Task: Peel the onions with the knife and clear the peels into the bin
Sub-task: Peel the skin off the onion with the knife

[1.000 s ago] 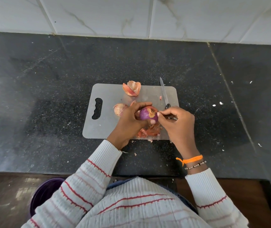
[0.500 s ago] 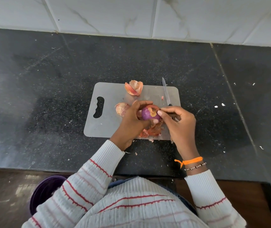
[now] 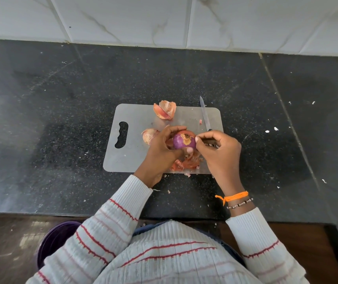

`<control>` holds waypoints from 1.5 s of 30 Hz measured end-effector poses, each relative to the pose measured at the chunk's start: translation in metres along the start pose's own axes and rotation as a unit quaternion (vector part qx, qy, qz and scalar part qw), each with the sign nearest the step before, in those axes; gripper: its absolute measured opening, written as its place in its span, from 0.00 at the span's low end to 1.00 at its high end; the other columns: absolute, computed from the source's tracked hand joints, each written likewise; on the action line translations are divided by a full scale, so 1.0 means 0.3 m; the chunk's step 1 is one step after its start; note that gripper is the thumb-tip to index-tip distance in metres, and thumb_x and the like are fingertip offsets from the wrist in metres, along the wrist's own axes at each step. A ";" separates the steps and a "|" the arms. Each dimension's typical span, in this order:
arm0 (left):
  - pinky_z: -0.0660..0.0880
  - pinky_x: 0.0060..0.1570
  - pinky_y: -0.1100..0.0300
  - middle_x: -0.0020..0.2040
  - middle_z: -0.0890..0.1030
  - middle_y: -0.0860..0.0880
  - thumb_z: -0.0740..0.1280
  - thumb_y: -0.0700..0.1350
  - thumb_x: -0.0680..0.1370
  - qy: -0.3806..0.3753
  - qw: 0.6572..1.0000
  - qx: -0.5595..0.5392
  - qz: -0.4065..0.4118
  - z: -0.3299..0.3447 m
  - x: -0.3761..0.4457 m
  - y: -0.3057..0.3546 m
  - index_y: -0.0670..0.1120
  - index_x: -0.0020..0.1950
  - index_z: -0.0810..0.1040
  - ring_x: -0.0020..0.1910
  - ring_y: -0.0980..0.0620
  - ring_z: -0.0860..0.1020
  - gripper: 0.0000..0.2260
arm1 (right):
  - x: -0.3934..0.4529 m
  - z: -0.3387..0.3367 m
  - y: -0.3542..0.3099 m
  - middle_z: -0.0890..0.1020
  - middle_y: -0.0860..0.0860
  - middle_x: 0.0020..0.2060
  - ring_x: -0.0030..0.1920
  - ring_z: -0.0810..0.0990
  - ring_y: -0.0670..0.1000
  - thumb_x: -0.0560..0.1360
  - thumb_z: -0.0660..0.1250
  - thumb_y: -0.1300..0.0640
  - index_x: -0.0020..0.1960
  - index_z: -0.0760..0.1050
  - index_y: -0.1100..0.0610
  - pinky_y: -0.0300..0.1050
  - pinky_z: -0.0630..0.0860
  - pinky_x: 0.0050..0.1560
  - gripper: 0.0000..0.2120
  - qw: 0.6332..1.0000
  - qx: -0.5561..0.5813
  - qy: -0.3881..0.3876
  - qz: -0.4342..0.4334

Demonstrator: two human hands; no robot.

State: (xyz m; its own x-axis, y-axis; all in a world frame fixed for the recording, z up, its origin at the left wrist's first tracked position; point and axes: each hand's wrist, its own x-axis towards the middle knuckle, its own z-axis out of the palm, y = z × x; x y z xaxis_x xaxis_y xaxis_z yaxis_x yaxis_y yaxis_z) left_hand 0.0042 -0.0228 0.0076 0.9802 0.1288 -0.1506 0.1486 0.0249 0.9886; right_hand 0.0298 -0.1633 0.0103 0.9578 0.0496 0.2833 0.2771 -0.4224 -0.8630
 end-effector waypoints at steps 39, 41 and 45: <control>0.79 0.52 0.59 0.60 0.76 0.44 0.66 0.35 0.72 -0.121 0.942 -0.302 -0.083 -0.006 -0.002 0.010 0.44 0.67 0.70 0.55 0.49 0.78 0.23 | 0.008 -0.029 0.050 0.81 0.51 0.43 0.43 0.79 0.45 0.73 0.67 0.67 0.47 0.80 0.61 0.35 0.76 0.45 0.06 0.997 -0.068 0.007 -0.036; 0.79 0.50 0.59 0.59 0.75 0.45 0.68 0.36 0.70 -0.094 0.968 -0.223 -0.057 -0.004 -0.001 0.006 0.45 0.67 0.71 0.54 0.49 0.78 0.24 | 0.007 -0.034 0.009 0.81 0.50 0.44 0.44 0.79 0.43 0.74 0.67 0.65 0.49 0.81 0.61 0.32 0.76 0.43 0.06 0.999 -0.023 0.013 -0.038; 0.78 0.55 0.52 0.62 0.75 0.44 0.71 0.34 0.71 -0.055 0.991 -0.114 -0.046 0.000 -0.003 0.002 0.47 0.66 0.73 0.59 0.46 0.77 0.24 | -0.002 -0.031 -0.024 0.82 0.52 0.45 0.45 0.81 0.43 0.72 0.71 0.62 0.49 0.81 0.60 0.37 0.80 0.42 0.06 0.999 0.007 -0.005 -0.048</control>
State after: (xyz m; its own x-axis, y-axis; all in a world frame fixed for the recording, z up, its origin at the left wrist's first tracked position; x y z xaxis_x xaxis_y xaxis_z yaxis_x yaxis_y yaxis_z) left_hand 0.0035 -0.0228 0.0082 0.9742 0.0067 -0.2254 0.2162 0.2556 0.9423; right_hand 0.0265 -0.1688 0.0203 0.9274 0.0980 0.3609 0.3686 -0.4031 -0.8376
